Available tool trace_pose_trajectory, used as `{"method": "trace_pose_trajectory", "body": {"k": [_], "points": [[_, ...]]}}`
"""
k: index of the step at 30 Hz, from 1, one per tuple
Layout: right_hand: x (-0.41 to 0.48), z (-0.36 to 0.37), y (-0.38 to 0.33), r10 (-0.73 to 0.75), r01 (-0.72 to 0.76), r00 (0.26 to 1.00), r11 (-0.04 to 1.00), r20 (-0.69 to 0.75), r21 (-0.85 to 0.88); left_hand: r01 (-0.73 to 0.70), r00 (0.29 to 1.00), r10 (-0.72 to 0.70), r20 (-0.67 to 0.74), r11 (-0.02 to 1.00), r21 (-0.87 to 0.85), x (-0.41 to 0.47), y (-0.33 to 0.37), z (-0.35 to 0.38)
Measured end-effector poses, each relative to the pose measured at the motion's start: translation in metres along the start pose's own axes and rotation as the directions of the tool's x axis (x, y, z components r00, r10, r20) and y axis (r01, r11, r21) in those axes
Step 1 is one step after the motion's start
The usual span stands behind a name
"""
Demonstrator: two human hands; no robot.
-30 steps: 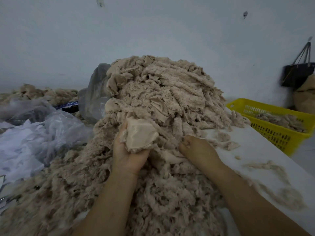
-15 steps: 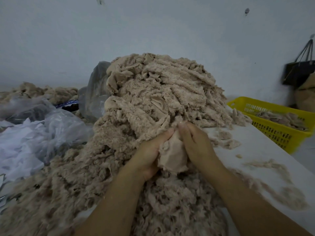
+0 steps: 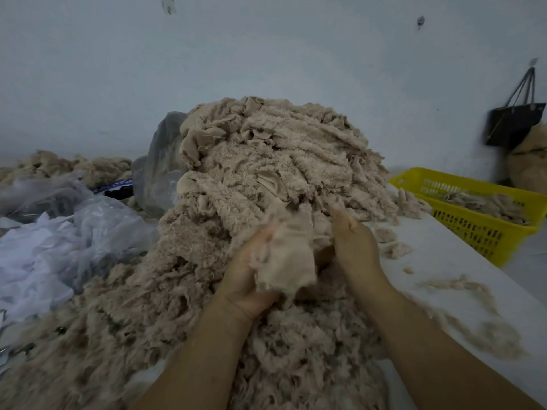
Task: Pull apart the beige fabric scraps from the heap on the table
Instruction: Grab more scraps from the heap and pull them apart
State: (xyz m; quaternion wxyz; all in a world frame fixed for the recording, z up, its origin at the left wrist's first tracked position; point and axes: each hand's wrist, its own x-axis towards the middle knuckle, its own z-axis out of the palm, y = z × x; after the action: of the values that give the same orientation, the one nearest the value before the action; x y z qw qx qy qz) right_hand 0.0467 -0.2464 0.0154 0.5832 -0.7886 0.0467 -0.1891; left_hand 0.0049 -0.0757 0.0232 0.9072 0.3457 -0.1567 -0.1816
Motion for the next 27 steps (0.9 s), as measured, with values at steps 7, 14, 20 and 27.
{"method": "trace_pose_trajectory", "body": {"k": [7,14,20,27], "points": [[-0.004,-0.004,0.005,-0.170,0.169,0.985,0.984,0.032,0.049,-0.283,0.882,0.214,-0.421,0.953,-0.110,0.013,0.010,-0.016],[-0.032,0.024,-0.001,-0.262,0.376,0.742,0.925,0.617,-0.059,-0.315,0.859,0.222,-0.462,0.940,-0.133,0.016,0.010,-0.017],[-0.005,-0.005,0.008,-0.283,0.368,0.853,0.922,0.439,-0.121,-0.454,0.773,0.269,-0.575,0.867,-0.205,0.006,0.034,-0.033],[-0.020,0.002,-0.003,-0.368,0.373,0.857,0.926,0.361,0.059,-0.136,0.856,0.323,-0.403,0.894,0.427,0.013,0.001,-0.009]]}}
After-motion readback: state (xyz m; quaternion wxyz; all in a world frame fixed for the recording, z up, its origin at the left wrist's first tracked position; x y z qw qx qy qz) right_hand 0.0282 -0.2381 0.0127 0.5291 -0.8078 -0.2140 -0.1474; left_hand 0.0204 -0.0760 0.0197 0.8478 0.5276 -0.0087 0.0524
